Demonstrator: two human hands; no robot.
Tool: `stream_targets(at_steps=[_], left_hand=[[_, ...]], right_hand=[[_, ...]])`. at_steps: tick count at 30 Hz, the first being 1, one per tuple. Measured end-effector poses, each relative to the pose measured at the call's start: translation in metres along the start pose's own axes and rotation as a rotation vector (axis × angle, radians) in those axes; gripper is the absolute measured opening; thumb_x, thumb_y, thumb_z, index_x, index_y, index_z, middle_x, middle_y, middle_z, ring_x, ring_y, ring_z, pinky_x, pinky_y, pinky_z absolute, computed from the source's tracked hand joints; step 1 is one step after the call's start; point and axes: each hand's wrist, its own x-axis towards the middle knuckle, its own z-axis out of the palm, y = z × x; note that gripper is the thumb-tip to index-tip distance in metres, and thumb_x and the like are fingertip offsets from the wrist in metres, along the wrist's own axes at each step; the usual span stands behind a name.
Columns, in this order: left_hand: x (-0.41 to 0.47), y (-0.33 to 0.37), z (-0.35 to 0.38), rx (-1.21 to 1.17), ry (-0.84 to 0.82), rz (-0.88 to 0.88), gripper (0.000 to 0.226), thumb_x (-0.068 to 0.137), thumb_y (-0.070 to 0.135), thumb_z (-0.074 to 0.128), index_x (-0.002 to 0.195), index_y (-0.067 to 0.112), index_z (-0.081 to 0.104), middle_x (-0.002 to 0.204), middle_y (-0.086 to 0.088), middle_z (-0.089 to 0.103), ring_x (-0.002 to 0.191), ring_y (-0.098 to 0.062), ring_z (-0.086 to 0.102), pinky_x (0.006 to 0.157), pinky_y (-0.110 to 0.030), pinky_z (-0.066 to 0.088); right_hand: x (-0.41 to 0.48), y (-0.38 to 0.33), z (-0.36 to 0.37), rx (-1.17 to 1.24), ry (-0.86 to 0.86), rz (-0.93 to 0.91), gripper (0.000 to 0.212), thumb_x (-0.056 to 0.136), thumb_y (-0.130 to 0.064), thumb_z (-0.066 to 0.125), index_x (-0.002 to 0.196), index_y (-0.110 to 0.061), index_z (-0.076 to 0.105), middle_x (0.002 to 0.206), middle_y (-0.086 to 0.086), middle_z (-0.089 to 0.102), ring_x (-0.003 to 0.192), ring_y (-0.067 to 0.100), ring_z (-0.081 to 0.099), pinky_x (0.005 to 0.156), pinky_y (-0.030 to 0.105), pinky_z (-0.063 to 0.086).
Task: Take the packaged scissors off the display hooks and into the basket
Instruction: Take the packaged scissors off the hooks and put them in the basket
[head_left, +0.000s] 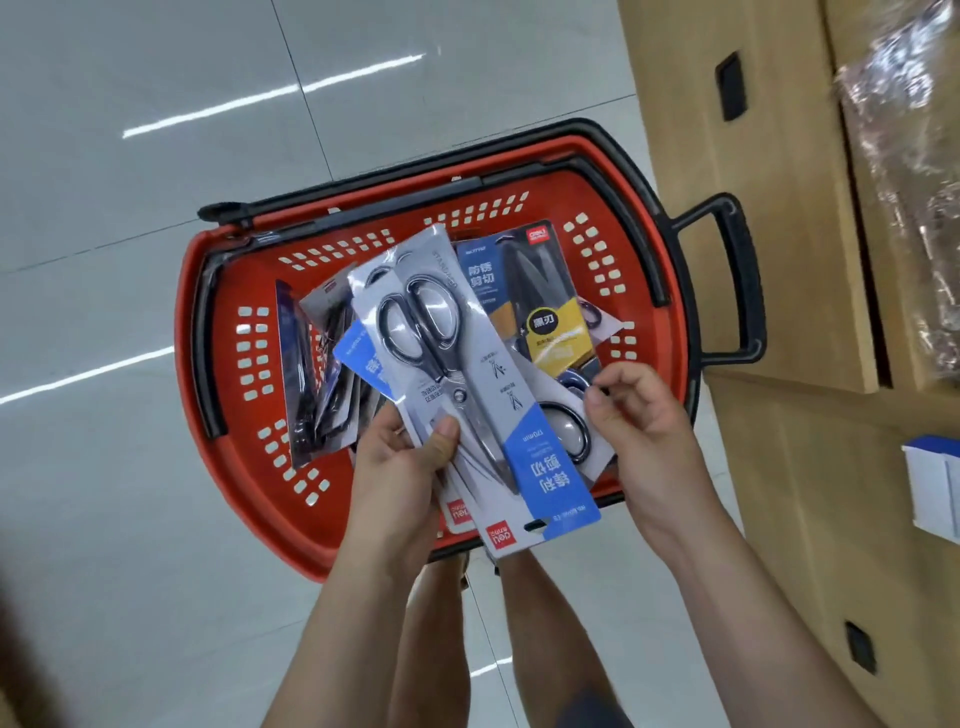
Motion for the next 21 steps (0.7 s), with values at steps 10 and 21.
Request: stream_targets(at_steps=[10,21], left_hand=[[-0.027,0.044,-0.016,0.291,0.078,0.207,0.026,0.096,-0.005,0.052,0.115,0.009,0.061,0.103,-0.009,0.076,0.091,-0.03,0.074,0.072,-0.044,0.059],[-0.147,0.103,0.058,0.609,0.07,0.56,0.082,0.085,-0.019,0.058,0.147,0.031,0.036,0.122,0.02,0.064,0.093,0.01,0.067,0.07,-0.006,0.049]], right_hand=[[-0.012,-0.028,-0.028,0.127,0.13,-0.046,0.049,0.088,0.013,0.059,0.099,-0.034,0.056,0.079,-0.005,0.066,0.075,0.018,0.062,0.079,0.045,0.049],[-0.107,-0.131,-0.046,0.374,-0.285,-0.097,0.046,0.074,0.002,0.057,0.115,-0.017,0.065,0.111,0.003,0.073,0.107,0.019,0.068,0.094,0.034,0.053]])
